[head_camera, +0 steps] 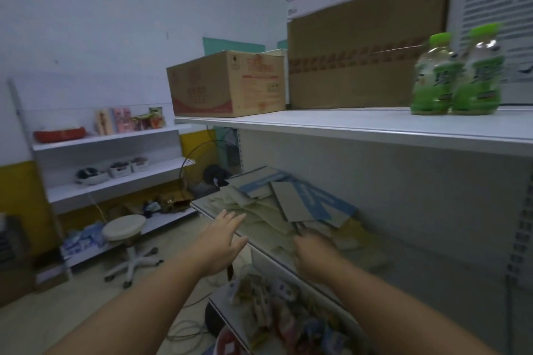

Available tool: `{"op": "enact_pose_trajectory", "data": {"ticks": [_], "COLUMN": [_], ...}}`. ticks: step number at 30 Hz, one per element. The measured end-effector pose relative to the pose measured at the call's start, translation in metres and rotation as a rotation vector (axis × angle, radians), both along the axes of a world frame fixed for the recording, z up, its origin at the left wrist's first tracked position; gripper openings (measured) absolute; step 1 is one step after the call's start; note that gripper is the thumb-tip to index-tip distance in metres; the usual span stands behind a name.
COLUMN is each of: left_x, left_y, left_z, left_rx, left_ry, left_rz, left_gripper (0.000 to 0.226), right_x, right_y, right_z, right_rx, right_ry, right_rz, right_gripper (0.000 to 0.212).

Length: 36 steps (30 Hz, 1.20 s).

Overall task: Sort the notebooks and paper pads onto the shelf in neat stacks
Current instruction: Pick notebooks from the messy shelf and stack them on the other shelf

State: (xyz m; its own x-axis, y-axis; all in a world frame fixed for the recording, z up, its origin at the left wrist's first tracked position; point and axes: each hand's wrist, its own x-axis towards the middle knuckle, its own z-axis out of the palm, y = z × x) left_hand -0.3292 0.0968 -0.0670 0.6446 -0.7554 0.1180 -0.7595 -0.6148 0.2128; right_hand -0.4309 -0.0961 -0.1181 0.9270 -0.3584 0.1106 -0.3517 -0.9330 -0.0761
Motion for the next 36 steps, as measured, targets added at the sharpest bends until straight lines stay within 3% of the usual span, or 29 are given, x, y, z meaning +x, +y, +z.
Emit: {"op": "enact_pose_trajectory", "data": {"ticks": [8,12,14,17,19,21,23,25,29,32,34,36], "left_x": [0.069,0.1,0.124,0.156,0.169,0.176,0.187,0.206,0.249,0.3,0.333,0.359], "left_y": [-0.062,-0.071,-0.077,-0.092,-0.106,-0.117,-0.121,-0.118,-0.103,-0.078,-0.057,-0.037], "left_z": [-0.012,-0.026,-0.027,-0.027,-0.027,-0.021,-0.013,-0.01,-0.011,-0.011,-0.011,-0.011], "left_rx": [0.05,0.145,0.093,-0.078,-0.23,-0.438,-0.598,-0.697,-0.828,-0.904,-0.898,-0.877], "left_ry": [0.073,0.186,0.228,0.305,0.497,0.926,1.404,1.632,1.552,1.42,1.361,1.344], "left_rz": [0.003,-0.03,-0.036,-0.053,-0.07,-0.064,-0.101,-0.125,0.05,0.125,0.144,0.154], "left_gripper": [0.053,0.046,0.042,0.037,0.037,0.044,0.049,0.046,0.031,0.023,0.03,0.033], "right_x": [0.098,0.113,0.113,0.118,0.124,0.131,0.145,0.172,0.22,0.254,0.276,0.298], "right_y": [-0.048,-0.064,-0.067,-0.073,-0.074,-0.059,-0.029,-0.001,0.019,0.013,-0.002,-0.011], "right_z": [-0.009,-0.02,-0.021,-0.018,-0.012,0.001,0.011,0.011,0.002,0.002,0.006,0.008], "right_rx": [0.149,0.117,-0.034,-0.084,-0.03,-0.024,-0.06,-0.058,-0.044,0.126,0.251,0.247], "right_ry": [-0.084,-0.19,-0.317,-0.558,-0.785,-0.907,-0.87,-0.814,-0.74,-0.745,-0.562,-0.31], "right_rz": [-0.135,-0.108,-0.081,-0.101,-0.133,-0.096,0.049,0.231,0.342,0.08,-0.15,-0.289], "right_gripper": [0.06,0.054,0.053,0.042,0.028,0.031,0.035,0.031,0.028,0.037,0.052,0.062]}}
